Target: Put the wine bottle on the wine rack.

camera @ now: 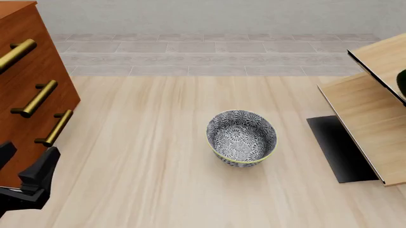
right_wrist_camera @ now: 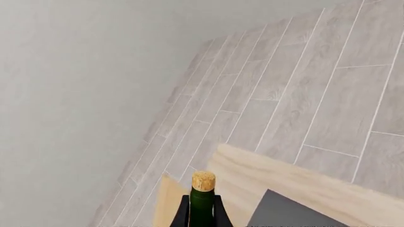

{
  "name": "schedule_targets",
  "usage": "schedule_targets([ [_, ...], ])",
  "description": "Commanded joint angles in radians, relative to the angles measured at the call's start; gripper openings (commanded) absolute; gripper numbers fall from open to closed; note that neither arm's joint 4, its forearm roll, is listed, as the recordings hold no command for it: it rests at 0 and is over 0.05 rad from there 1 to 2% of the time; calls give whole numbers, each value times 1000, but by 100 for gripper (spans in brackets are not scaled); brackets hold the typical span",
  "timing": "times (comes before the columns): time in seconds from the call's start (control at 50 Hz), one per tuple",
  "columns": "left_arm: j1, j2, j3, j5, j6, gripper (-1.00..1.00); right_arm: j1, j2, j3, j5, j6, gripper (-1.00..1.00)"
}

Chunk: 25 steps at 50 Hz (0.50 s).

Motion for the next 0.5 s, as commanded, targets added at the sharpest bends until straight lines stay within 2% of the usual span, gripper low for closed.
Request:
schedule_targets([
  [0.02, -1, 6, 0, -5, 1, 100, 10, 16, 25, 7, 16, -100],
  [0.5, -1, 35, 0, -38, -1, 100, -4, 20, 1, 13, 12, -100],
])
